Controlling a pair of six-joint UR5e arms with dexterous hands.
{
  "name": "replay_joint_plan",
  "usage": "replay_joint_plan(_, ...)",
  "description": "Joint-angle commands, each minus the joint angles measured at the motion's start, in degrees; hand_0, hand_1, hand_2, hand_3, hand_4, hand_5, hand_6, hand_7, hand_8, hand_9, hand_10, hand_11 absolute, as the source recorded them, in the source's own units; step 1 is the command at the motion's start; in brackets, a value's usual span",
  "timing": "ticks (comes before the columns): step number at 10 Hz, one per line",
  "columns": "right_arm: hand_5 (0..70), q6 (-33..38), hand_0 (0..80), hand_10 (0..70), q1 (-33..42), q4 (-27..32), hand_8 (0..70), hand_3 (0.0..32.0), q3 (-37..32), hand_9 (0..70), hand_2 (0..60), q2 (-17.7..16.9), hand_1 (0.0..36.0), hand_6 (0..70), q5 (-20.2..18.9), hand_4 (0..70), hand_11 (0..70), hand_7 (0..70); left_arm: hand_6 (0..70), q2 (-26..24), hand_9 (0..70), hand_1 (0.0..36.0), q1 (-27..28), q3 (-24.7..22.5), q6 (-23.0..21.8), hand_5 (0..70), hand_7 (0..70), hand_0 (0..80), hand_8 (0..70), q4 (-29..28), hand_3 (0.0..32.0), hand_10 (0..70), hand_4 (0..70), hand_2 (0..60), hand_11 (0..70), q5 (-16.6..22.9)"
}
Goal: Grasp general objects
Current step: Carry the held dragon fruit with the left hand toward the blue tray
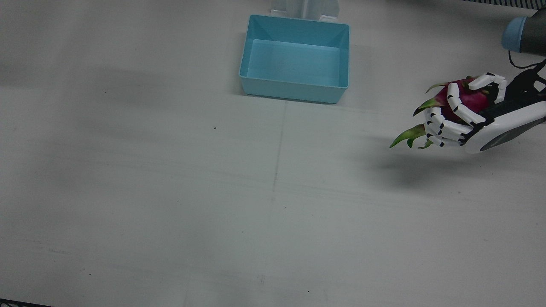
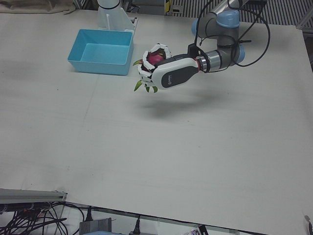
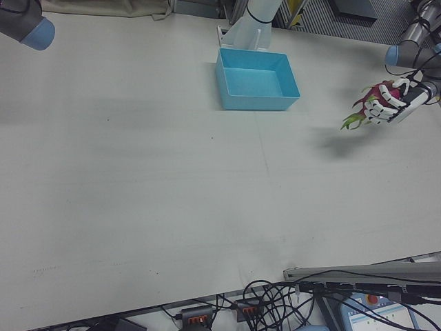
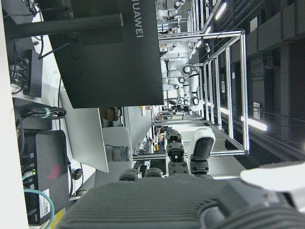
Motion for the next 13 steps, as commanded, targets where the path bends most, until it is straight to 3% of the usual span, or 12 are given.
replay_joint_plan(1,0.0,0.00,0.0,0.0,0.00,0.00,0.0,0.0,0.00,0.0,0.0,0.01,0.0,0.0,0.00,0.0,0.0,0.0,70.0,-0.43,70.0,5.9,9.72,-4.71,-0.08,70.0,70.0,45.9,70.0,0.85,0.0,70.0,70.0,60.0,70.0,-0.35)
replay_joint_plan(3,0.0,0.00,0.0,0.0,0.00,0.00,0.0,0.0,0.09,0.0,0.0,0.01,0.0,0.0,0.00,0.0,0.0,0.0,70.0,-0.43,70.0,5.9,12.90,-6.56,-0.07,70.0,70.0,46.1,70.0,0.84,0.0,70.0,70.0,60.0,70.0,-0.88)
replay_joint_plan(6,0.0,0.00,0.0,0.0,0.00,0.00,0.0,0.0,0.00,0.0,0.0,0.01,0.0,0.0,0.00,0.0,0.0,0.0,70.0,-3.84,70.0,6.6,17.03,-12.27,-0.08,70.0,70.0,46.7,70.0,7.06,0.0,70.0,70.0,60.0,70.0,-2.90)
replay_joint_plan(9,0.0,0.00,0.0,0.0,0.00,0.00,0.0,0.0,0.00,0.0,0.0,0.01,0.0,0.0,0.00,0.0,0.0,0.0,70.0,-4.65,70.0,7.5,24.66,-12.37,1.06,70.0,70.0,47.3,70.0,7.44,0.0,70.0,70.0,60.0,70.0,-7.10)
replay_joint_plan(13,0.0,0.00,0.0,0.0,0.00,0.00,0.0,0.0,0.00,0.0,0.0,0.00,0.0,0.0,0.09,0.0,0.0,0.0,70.0,-11.04,70.0,7.8,27.66,-12.37,1.94,70.0,70.0,47.8,70.0,12.69,0.0,70.0,70.0,60.0,70.0,-8.44)
